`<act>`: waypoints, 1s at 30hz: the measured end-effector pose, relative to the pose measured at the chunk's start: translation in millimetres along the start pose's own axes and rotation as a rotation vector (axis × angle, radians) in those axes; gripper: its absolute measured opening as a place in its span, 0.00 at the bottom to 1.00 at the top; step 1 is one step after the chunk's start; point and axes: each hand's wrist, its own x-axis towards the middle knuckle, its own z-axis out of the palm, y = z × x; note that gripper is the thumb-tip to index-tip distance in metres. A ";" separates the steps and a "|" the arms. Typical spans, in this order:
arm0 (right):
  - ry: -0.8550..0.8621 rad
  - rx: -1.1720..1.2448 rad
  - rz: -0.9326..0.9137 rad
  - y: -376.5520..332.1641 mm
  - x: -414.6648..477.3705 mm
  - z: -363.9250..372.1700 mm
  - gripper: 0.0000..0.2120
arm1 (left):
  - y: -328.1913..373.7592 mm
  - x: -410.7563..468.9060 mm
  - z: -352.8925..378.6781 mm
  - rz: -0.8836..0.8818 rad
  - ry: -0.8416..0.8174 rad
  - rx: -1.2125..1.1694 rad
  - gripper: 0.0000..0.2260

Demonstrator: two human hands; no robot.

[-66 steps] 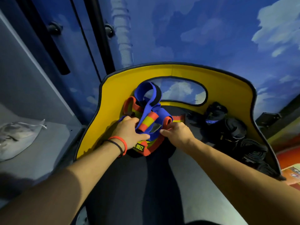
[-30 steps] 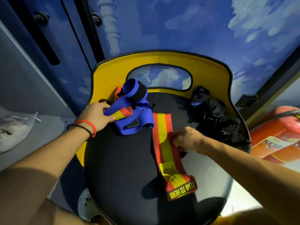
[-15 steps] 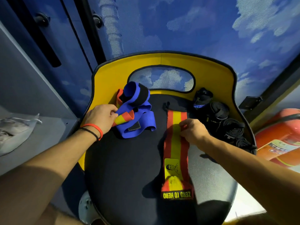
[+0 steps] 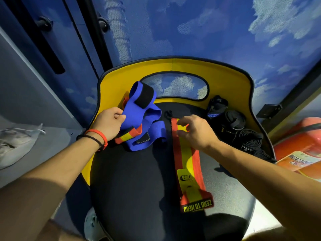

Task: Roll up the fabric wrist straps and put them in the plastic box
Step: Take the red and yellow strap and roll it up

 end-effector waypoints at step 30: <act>0.012 0.231 0.026 -56.7 22.4 20.8 0.12 | 9.7 -23.3 -8.7 0.466 0.098 -0.113 0.18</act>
